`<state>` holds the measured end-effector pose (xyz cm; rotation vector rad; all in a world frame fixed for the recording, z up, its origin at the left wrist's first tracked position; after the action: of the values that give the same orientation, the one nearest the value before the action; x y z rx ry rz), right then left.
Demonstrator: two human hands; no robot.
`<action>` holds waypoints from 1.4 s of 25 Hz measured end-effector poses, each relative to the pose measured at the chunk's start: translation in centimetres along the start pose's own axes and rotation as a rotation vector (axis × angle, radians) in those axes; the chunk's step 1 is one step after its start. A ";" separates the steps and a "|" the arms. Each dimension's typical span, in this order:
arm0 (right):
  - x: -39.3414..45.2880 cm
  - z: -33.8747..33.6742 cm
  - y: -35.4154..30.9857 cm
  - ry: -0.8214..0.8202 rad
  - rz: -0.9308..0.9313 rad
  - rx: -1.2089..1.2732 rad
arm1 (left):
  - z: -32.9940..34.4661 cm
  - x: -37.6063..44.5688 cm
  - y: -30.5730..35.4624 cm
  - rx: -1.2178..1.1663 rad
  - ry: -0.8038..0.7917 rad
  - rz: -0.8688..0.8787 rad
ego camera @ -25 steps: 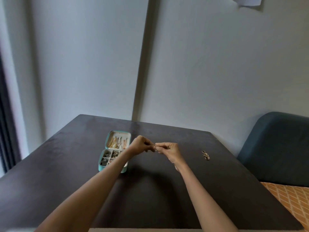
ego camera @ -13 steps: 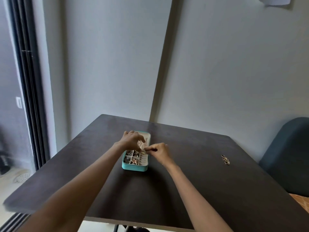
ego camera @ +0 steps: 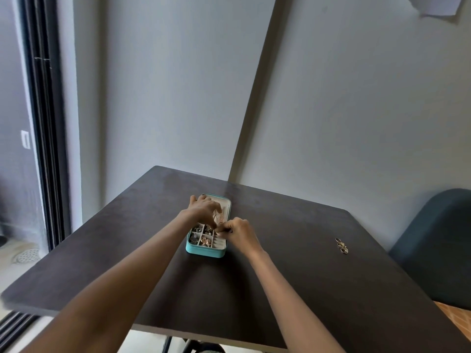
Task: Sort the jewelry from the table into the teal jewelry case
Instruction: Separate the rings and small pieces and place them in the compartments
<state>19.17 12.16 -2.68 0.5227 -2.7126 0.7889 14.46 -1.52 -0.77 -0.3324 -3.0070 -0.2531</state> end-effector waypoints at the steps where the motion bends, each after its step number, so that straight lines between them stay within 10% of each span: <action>1: 0.0 0.0 -0.1 -0.005 -0.008 -0.020 | 0.0 -0.1 0.0 -0.004 0.002 -0.003; 19: -2.0 -0.1 0.7 0.111 -0.087 -0.164 | -0.1 -0.2 0.2 -0.021 0.024 -0.043; 35: -7.4 -8.6 16.4 0.559 0.548 0.063 | 6.1 1.7 21.6 -0.854 0.105 0.140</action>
<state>20.40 31.86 -5.81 -0.4062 -2.3027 0.9692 17.13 20.67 -3.23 -0.5567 -2.5816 -1.4741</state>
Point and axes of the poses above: each hand's wrist, its own x-axis towards the middle knuckle, its own z-axis out of the palm, y = z × x, the point moved 2 cm from there along x, towards the middle knuckle, and after that the axes turned 6 degrees about y, right-handed, at the moved point
